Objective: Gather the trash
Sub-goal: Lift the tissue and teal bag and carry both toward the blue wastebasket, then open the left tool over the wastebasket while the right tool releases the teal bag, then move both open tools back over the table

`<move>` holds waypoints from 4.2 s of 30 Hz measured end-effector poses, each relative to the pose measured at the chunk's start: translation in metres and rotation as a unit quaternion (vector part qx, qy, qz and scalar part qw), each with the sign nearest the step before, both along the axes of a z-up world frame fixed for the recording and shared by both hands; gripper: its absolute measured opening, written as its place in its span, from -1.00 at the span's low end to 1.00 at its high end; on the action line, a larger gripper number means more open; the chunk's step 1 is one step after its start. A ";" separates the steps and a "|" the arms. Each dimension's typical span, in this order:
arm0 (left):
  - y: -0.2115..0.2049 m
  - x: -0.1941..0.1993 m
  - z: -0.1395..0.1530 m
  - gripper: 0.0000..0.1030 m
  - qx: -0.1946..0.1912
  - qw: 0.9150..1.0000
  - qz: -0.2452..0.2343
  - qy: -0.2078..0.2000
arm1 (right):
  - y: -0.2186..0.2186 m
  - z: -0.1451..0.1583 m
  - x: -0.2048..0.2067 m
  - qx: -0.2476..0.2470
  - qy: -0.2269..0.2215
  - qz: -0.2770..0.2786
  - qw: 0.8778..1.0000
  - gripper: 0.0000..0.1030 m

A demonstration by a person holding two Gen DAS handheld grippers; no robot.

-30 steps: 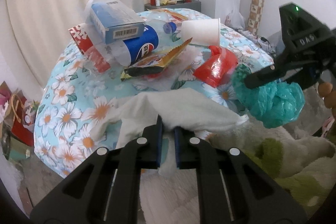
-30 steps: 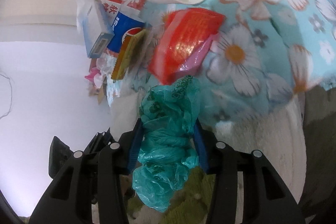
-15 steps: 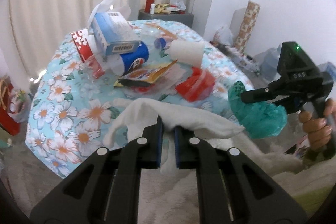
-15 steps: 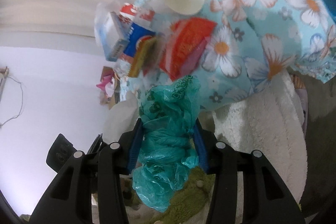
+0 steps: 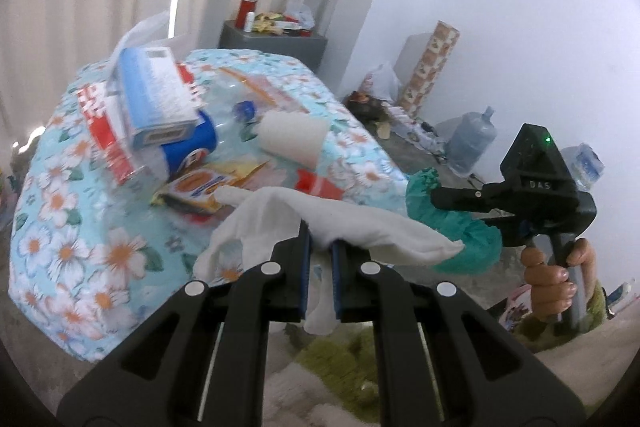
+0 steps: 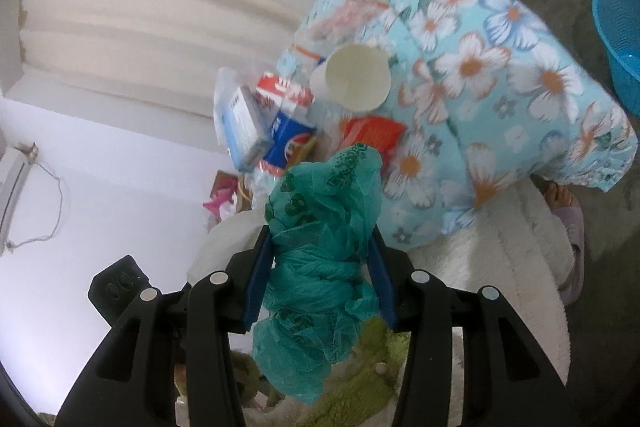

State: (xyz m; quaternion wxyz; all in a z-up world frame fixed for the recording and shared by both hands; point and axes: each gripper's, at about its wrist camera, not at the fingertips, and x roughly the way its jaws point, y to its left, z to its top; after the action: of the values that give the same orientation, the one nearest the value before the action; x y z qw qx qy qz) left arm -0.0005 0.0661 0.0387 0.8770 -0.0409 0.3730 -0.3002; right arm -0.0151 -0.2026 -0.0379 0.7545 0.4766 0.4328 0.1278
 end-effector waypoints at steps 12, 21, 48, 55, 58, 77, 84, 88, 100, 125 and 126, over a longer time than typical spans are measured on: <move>-0.057 0.017 0.012 -0.86 0.007 0.998 -0.055 -0.006 | -0.037 0.005 -0.016 0.007 -0.021 -0.057 0.998 -0.13; -0.094 0.028 0.007 -0.86 0.015 0.997 -0.081 0.000 | -0.060 0.003 -0.029 0.015 -0.028 -0.087 0.996 -0.13; -0.119 0.037 -0.005 -0.86 0.018 0.995 -0.092 0.014 | -0.082 -0.011 -0.034 0.028 -0.023 -0.118 0.992 -0.13; -0.139 0.047 -0.006 -0.86 0.013 0.994 -0.107 0.019 | -0.095 -0.011 -0.034 0.025 -0.020 -0.145 0.989 -0.13; -0.159 0.060 -0.002 -0.86 0.003 0.992 -0.123 0.026 | -0.113 -0.006 -0.036 0.009 -0.020 -0.181 0.983 -0.13; -0.464 0.185 -0.092 -0.85 0.072 0.946 -0.245 0.198 | -0.323 -0.115 -0.049 -0.085 0.123 -0.409 0.900 -0.12; -0.551 0.228 -0.156 -0.37 0.113 0.939 -0.245 0.212 | -0.397 -0.207 -0.020 -0.060 0.185 -0.428 0.883 0.45; -0.566 0.238 -0.180 0.02 0.138 0.945 -0.218 0.200 | -0.403 -0.235 -0.036 -0.043 0.209 -0.450 0.867 0.46; -0.515 0.191 -0.094 0.09 0.067 0.957 -0.255 0.123 | -0.328 -0.144 -0.061 -0.132 0.124 -0.478 0.859 0.46; -0.078 0.072 0.062 0.83 0.008 0.999 0.002 -0.039 | -0.060 0.068 0.052 -0.596 0.035 -0.227 0.769 0.87; -0.060 0.069 0.062 0.83 0.008 0.999 0.021 -0.037 | -0.049 0.069 0.057 -0.601 0.022 -0.209 0.771 0.87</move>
State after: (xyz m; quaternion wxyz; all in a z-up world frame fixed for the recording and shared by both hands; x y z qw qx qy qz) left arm 0.0688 0.0062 0.1008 0.8965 -0.0311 0.3417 -0.2802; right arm 0.0417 -0.2519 0.0308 0.8853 0.0071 0.3276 -0.3300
